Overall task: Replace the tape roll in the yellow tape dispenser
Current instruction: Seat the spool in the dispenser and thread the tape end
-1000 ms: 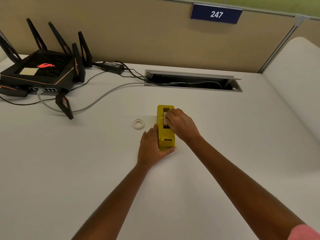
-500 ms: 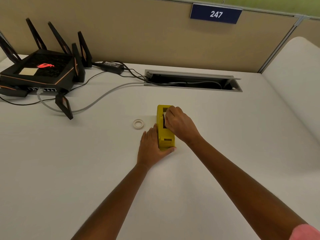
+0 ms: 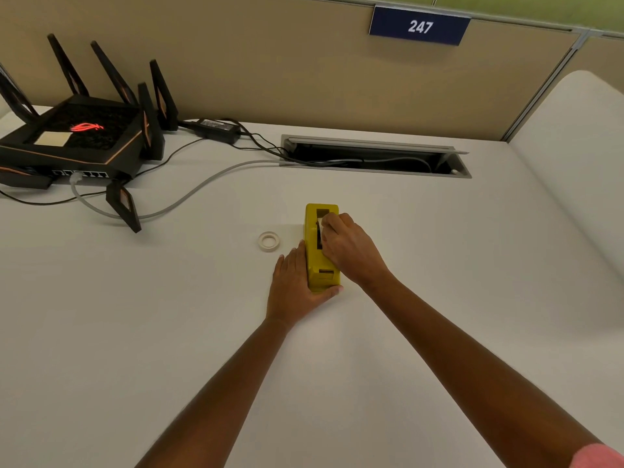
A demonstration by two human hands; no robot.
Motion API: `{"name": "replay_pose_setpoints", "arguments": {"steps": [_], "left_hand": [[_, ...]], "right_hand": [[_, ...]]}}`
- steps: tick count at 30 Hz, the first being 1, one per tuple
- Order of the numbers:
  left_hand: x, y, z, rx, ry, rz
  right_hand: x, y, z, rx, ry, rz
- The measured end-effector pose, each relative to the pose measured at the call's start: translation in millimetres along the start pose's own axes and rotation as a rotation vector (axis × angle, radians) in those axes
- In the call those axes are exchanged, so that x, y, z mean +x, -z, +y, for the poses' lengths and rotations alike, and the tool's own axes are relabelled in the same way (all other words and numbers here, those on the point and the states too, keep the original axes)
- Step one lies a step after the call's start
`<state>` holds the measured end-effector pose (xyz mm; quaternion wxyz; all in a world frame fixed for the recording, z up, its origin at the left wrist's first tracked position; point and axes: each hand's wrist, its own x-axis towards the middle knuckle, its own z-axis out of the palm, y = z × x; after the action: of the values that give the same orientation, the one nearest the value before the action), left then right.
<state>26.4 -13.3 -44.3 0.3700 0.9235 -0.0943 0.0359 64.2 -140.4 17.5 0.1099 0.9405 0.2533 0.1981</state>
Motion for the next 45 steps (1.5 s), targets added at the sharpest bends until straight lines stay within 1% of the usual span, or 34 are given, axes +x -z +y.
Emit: {"name": "replay_pose_setpoints", "arguments": {"steps": [6,12,34,41,45], "left_hand": [[-0.3,0.7,-0.1,-0.005,-0.001,0.004],[0.3,0.5,-0.2,-0.003,0.000,-0.001],[0.1,1.1,1.3,0.011,-0.020,0.042],[1.5,-1.4,-1.2,0.015,-0.020,0.047],[1.5,-3.4,-2.5,0.028,-0.023,0.041]], "right_hand": [[4.4,1.3,0.4,-0.067,0.020,-0.029],[5.2,6.2,-0.9,-0.070,-0.003,-0.019],[0.3,17.2,-13.2,-0.076,-0.120,0.113],[-2.9,18.6,-15.6,-0.043,-0.141,0.112],[-7.6,16.6,-17.8,-0.029,-0.156,0.067]]}}
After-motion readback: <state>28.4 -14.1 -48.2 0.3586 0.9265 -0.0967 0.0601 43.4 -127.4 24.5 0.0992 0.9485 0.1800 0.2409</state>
